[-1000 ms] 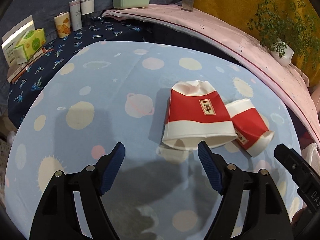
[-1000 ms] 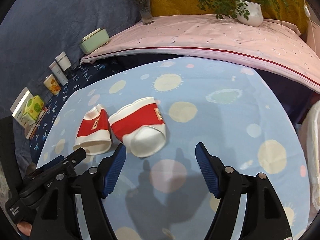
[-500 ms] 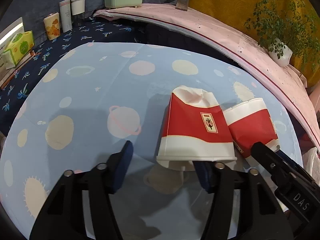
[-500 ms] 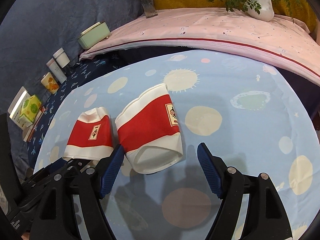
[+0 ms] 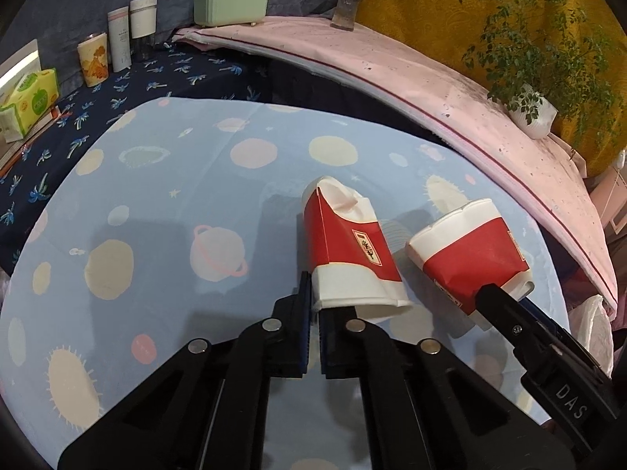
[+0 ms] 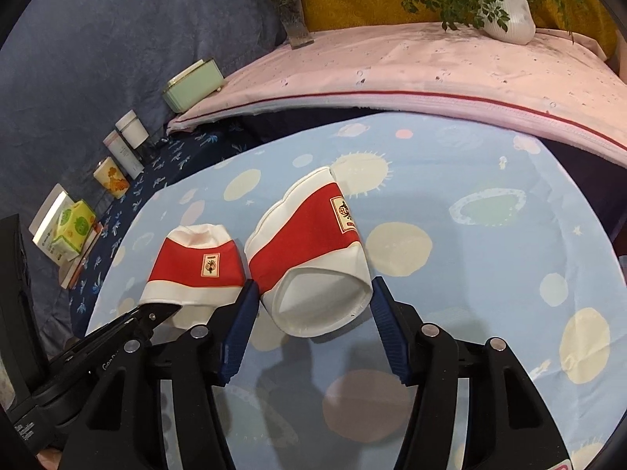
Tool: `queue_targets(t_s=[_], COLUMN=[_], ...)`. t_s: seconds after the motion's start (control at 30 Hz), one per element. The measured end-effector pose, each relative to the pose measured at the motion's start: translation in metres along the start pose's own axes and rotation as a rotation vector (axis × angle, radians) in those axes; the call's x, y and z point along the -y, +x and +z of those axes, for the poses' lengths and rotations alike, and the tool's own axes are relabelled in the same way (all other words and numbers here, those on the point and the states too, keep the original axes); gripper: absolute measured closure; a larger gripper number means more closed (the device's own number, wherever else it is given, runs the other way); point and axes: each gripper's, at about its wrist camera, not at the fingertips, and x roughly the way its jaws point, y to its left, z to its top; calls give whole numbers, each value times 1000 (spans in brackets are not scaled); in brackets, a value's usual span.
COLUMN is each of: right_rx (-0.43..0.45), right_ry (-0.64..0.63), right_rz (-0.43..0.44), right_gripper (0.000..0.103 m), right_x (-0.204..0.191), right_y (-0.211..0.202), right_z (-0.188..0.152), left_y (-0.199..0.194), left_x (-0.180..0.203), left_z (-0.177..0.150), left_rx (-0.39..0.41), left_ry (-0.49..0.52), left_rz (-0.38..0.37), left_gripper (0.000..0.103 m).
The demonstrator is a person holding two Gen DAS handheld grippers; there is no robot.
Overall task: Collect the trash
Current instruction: 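Grasp one paper cup with the left tool while the right grasps the other cup, then carry both paper cups over the bin and open both tools to drop them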
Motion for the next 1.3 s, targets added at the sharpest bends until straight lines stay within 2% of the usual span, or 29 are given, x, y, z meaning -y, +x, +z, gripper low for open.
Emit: queue_targets(t_s=[0.23, 0.53, 1.03, 1.3], right_rx=[59, 154, 297, 340], right_ry=[26, 66, 183, 259], right_rz=[2, -16, -92, -155], right_gripper=[47, 47, 47, 47], right_x=[14, 47, 142, 199], right_y=[-35, -98, -206, -246], right_z=[7, 13, 5, -10], left_y=[-27, -65, -113, -127], left_x=[29, 89, 209, 274], left_z=[2, -4, -32, -60], left_rx=[36, 81, 116, 104], left_ry=[35, 107, 259, 357], left_rz=[-20, -71, -188, -252], left_gripper=[100, 100, 100, 100])
